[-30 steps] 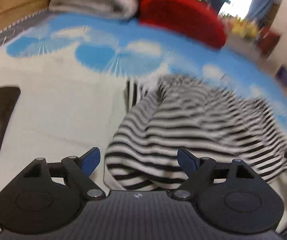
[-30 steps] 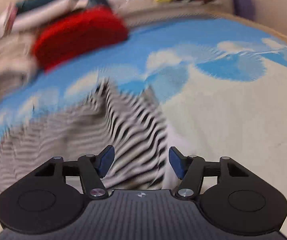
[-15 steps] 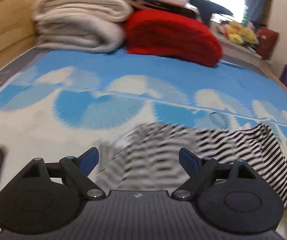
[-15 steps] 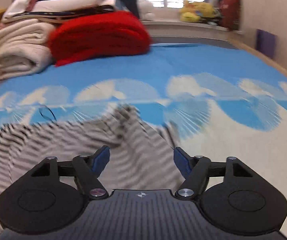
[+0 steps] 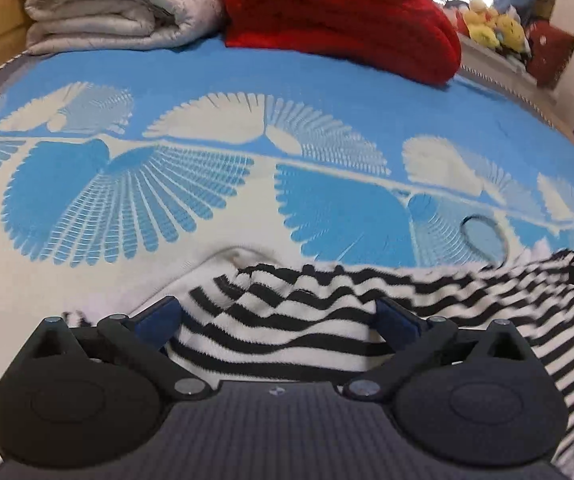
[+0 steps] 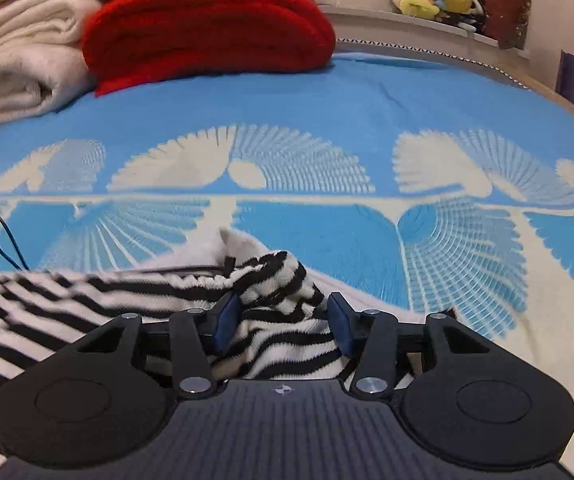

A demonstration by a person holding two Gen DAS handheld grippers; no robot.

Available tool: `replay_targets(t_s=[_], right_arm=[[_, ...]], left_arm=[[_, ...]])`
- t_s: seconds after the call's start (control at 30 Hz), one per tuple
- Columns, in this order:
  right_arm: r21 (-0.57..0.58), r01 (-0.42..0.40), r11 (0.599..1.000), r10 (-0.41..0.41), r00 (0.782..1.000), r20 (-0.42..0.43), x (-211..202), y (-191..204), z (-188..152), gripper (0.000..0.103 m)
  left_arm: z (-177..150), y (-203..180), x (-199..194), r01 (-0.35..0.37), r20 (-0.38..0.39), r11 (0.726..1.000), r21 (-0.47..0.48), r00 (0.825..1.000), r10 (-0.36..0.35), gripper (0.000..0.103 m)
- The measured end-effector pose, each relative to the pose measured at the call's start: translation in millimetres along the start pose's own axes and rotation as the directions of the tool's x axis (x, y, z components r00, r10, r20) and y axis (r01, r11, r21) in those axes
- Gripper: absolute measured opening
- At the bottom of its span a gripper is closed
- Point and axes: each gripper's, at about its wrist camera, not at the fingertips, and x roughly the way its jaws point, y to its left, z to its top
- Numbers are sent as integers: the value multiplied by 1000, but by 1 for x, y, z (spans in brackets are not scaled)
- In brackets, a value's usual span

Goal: Fold small clothes

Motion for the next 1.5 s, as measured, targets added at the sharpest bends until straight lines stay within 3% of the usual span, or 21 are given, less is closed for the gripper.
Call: replay_targets(t_s=[0.07, 0.2, 0.3, 0.37, 0.47, 0.63, 0.7, 0.77, 0.83, 0.9, 1.03, 1.5], right_arm=[[53, -30, 998, 28, 999, 32, -29, -1, 10, 53], [53, -36, 998, 33, 998, 58, -108, 11, 10, 75], [46, -26, 999, 24, 999, 45, -145, 20, -8, 78], [72, -23, 997, 19, 999, 51, -192, 35, -58, 83], [97, -13, 995, 10, 999, 36, -219, 51, -117, 83], [-9, -11, 1000, 11, 1000, 1, -224, 75, -172, 83], [-35, 19, 999, -17, 999, 38, -225, 77, -178, 82], [-45, 22, 999, -18, 996, 83, -226, 75, -179, 82], [-42, 16, 999, -11, 994, 110, -227, 73, -177, 82], [-33, -2, 999, 5, 994, 109, -222, 72, -174, 82], [-44, -13, 999, 17, 995, 98, -212, 80, -171, 82], [-136, -51, 989, 63, 994, 92, -205, 107, -172, 82]], left_arm=[[0, -9, -31, -47, 5, 999, 1, 999, 47, 103], [-20, -35, -92, -208, -27, 975, 81, 977, 211, 103], [-59, -49, -145, -222, 4, 968, 114, 975, 222, 103], [-90, -53, -175, -200, 3, 975, 100, 980, 200, 103], [-132, -56, -202, -204, 24, 976, 81, 979, 203, 103], [-175, -50, -198, -242, 72, 969, 52, 969, 238, 103], [-180, -42, -188, -239, 39, 971, 25, 971, 238, 103], [-179, -39, -184, -233, 23, 972, 15, 972, 233, 103], [-177, -40, -185, -259, 60, 966, 29, 965, 257, 103], [-174, -40, -184, -277, 75, 960, 34, 959, 274, 103], [-169, -40, -179, -240, 48, 971, 18, 970, 239, 103], [-165, -39, -177, -244, 58, 969, 49, 969, 241, 103]])
